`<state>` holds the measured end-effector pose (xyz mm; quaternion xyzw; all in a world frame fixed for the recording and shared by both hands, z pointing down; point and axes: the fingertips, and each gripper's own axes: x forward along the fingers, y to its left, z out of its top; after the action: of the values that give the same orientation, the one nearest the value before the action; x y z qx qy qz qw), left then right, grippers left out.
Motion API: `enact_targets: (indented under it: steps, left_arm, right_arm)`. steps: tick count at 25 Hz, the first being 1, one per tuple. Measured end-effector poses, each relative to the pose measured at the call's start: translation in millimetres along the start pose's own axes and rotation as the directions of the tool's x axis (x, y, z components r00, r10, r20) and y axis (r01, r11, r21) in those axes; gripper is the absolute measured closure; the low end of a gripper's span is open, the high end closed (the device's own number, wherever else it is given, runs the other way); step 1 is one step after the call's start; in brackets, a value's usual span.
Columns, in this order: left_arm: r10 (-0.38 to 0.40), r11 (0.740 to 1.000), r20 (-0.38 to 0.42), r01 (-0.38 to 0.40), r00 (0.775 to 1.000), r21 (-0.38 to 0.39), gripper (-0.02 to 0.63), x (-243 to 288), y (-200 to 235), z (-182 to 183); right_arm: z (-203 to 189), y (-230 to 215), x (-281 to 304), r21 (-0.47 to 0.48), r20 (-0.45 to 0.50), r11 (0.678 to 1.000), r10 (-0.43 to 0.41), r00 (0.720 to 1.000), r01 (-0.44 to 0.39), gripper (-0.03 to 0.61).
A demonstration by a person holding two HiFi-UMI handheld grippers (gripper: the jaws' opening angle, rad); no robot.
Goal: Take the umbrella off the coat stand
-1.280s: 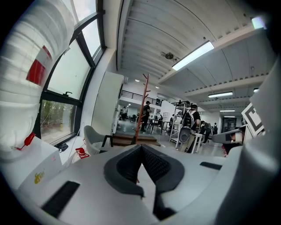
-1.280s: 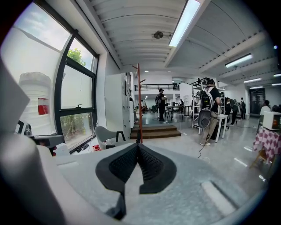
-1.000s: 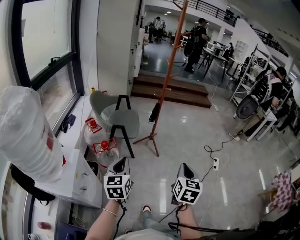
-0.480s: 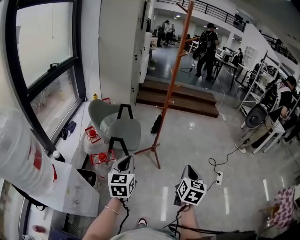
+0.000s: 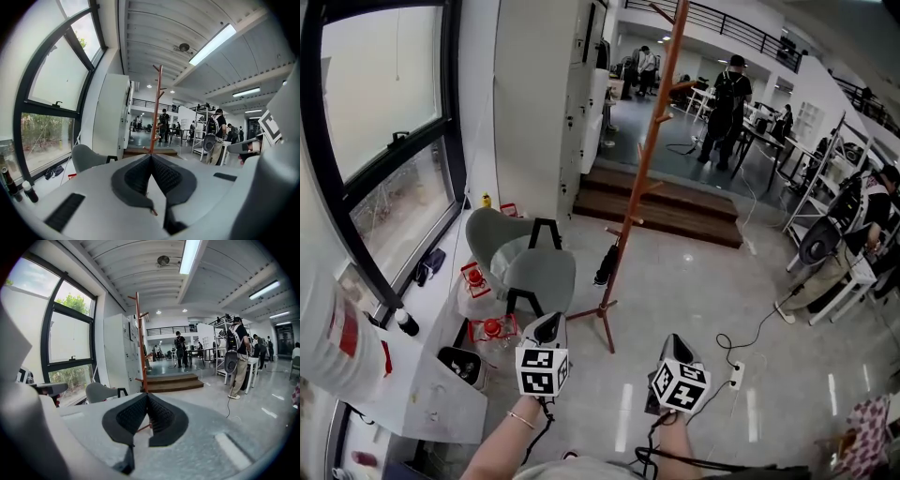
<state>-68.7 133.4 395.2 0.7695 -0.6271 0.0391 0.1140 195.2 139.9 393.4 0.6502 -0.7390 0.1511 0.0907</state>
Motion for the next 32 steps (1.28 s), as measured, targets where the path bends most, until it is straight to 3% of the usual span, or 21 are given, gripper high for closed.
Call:
enact_targets:
  steps: [16,32]
  left_arm:
    - [0.019,1.000,-0.033,-0.019,0.999,0.014,0.609,54,8,-6]
    - [-0.074,0.997,-0.030,0.074,0.997,0.016,0.609,221,50,42]
  right_arm:
    - [-17,-28,46,0.033,-0.061,0.999,-0.017,0.998,0.019,0.574]
    - [41,-29,177,0.040,-0.047,0.994,-0.100,0.994,0.102,0.574]
